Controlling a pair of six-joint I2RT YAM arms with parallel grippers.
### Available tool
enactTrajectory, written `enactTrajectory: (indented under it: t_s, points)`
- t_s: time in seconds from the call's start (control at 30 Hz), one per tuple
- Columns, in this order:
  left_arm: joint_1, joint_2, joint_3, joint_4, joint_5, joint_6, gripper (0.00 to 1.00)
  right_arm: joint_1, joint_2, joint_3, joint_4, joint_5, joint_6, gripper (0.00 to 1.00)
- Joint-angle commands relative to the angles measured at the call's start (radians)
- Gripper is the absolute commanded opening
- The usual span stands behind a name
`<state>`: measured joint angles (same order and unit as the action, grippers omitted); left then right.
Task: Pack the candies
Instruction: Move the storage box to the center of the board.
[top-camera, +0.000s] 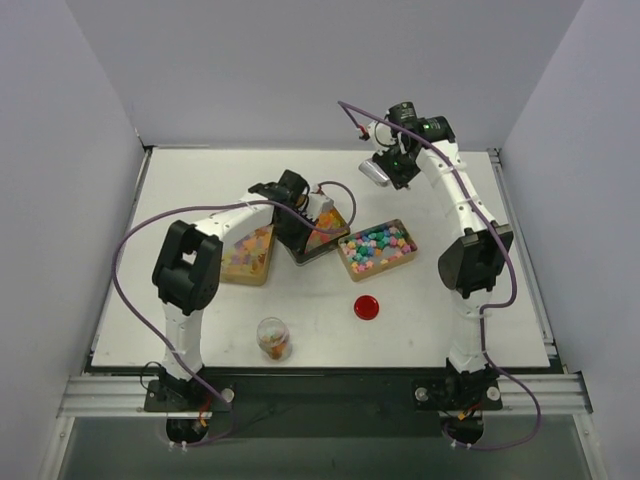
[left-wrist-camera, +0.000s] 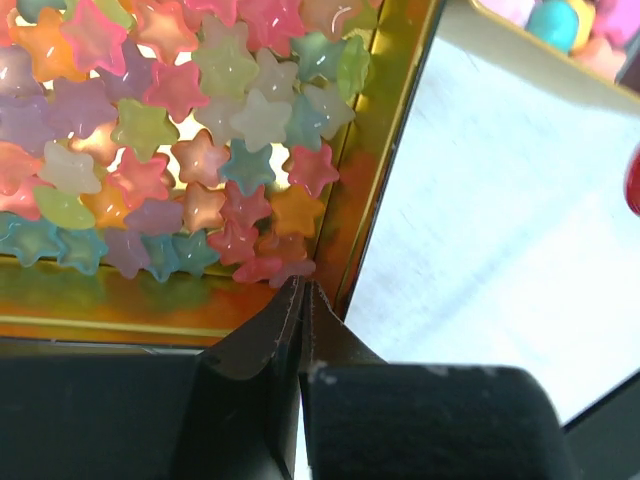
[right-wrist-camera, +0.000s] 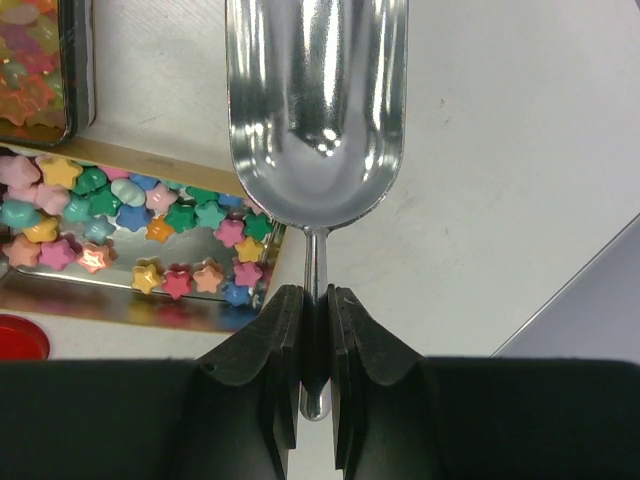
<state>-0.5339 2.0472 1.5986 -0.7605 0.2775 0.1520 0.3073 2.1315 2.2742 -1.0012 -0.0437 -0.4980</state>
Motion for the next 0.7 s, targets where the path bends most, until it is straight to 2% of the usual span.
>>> enactTrajectory:
  t_s: [0.0,0.13,0.47,0.67]
  points:
    - [-0.023,-0.116,-0.107,-0.014,0.068,0.026,0.08,0.003,-0.042,0.018,-0.039,-0.031,0.004,0.00]
    - [-0.037,-0.153,-0.179,0.003,0.074,0.023,0.08,0.006,-0.039,0.016,-0.043,-0.032,0.001,0.00]
    - [-0.080,-0.183,-0.236,-0.048,0.086,0.041,0.06,0.018,-0.076,-0.034,-0.065,-0.060,-0.037,0.00]
    - [-0.037,-0.352,-0.315,0.025,0.072,0.064,0.05,0.021,-0.139,-0.122,-0.077,-0.146,-0.134,0.00]
